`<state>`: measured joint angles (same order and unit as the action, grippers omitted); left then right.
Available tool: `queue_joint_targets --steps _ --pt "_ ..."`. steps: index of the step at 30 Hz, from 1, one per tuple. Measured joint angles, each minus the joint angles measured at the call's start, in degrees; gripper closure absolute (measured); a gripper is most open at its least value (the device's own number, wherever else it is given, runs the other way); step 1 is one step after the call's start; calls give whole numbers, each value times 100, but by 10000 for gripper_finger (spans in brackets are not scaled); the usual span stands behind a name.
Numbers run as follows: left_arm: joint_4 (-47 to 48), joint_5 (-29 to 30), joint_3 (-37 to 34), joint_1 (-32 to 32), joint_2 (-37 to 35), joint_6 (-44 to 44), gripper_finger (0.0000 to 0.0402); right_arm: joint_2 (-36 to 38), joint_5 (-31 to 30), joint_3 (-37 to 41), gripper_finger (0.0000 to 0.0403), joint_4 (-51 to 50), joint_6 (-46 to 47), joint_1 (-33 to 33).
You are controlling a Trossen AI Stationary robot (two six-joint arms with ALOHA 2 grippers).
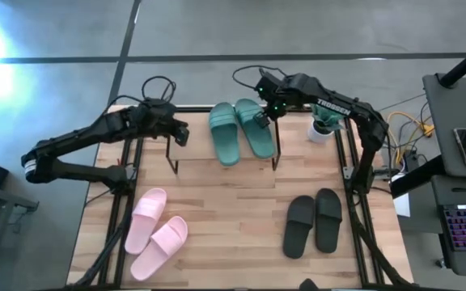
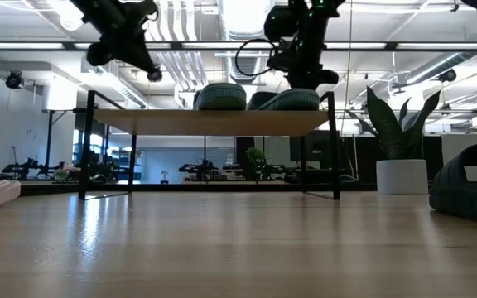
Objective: Pick and place slides into the shelf
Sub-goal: Adjust the green slides on the shelf
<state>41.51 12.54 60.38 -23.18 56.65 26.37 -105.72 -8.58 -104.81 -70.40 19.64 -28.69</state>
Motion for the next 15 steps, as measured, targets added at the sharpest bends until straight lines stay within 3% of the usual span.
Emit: queue_joint_targets --steps 5,15 --pt "396 224 -77 -75 -193 0 400 -179 70 7 394 53 -242 4" --pt "480 235 -103 -88 -179 -189 400 -493 873 -403 395 355 -339 361"
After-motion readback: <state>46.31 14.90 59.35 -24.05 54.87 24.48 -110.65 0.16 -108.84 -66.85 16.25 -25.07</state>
